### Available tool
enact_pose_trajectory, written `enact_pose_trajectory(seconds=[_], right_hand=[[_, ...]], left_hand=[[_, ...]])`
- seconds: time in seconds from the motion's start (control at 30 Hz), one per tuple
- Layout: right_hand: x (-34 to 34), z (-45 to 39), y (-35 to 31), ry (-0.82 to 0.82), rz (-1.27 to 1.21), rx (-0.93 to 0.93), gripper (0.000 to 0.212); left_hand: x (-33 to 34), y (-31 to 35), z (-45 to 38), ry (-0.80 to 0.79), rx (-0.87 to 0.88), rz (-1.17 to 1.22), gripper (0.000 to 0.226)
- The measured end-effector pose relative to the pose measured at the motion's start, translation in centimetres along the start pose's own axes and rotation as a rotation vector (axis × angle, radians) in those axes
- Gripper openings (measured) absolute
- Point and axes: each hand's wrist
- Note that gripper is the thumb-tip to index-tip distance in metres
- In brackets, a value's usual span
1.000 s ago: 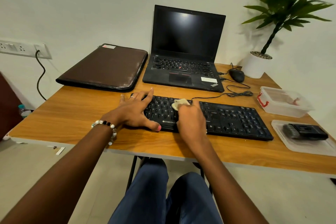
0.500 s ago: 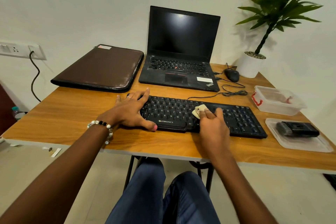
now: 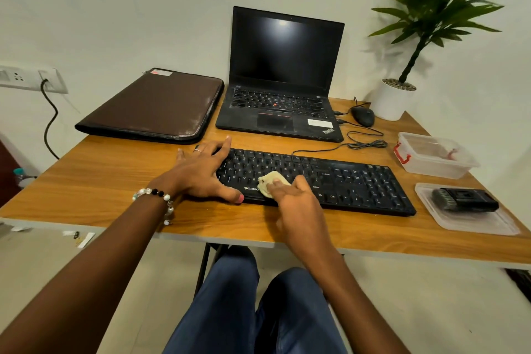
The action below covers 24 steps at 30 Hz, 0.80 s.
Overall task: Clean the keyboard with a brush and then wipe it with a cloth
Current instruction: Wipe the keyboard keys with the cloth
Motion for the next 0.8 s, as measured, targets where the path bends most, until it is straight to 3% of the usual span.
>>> enact_pose_trajectory(seconds=[0.07, 0.13, 0.17, 0.23, 0.3, 0.33, 0.5, 0.67, 0.8], right_hand=[[-2.1, -0.3, -0.1, -0.197, -0.165, -0.131, 0.044], [-4.3, -1.4, 0.4, -0.363, -0.359, -0.124, 0.038], [-4.8, -2.5, 1.2, -0.334, -0.436, -0.064, 0.037], [-5.0, -5.1, 2.7, -0.114, -0.517, 0.124, 0.036], [-4.1, -7.3, 4.2, 0.16, -0.322, 0.229, 0.036], [-3.5, -8.1, 4.8, 0.199, -0.205, 0.23, 0.037], [-0.8, -6.6, 3.5, 0.069, 0.046, 0.099, 0.049], [-0.4, -2.6, 1.9, -0.004, -0.194, -0.016, 0.034], [-4.4, -2.0, 4.3, -0.337, -0.333, -0.15, 0.038]], left_hand=[[0.0, 0.0, 0.0, -0.001, 0.002, -0.008, 0.151], [0.0, 0.1, 0.1, 0.001, 0.008, -0.005, 0.145], [0.0, 0.1, 0.1, -0.001, 0.008, 0.003, 0.147], [-0.1, 0.2, 0.3, -0.002, 0.006, 0.01, 0.147], [-0.1, 0.2, 0.4, 0.004, 0.005, 0.014, 0.143], [-0.2, 0.2, 0.4, 0.006, 0.004, 0.016, 0.143], [0.0, 0.2, 0.2, 0.015, 0.003, 0.005, 0.143], [0.1, 0.0, 0.1, 0.006, -0.015, -0.007, 0.144], [0.1, -0.1, 0.0, 0.01, -0.009, -0.004, 0.143]])
Point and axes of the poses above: each hand's wrist, its own z-axis away from the middle knuckle, its own x-axis out of the palm, y = z × x, and after that the axes turned 8 degrees about x, right-handed
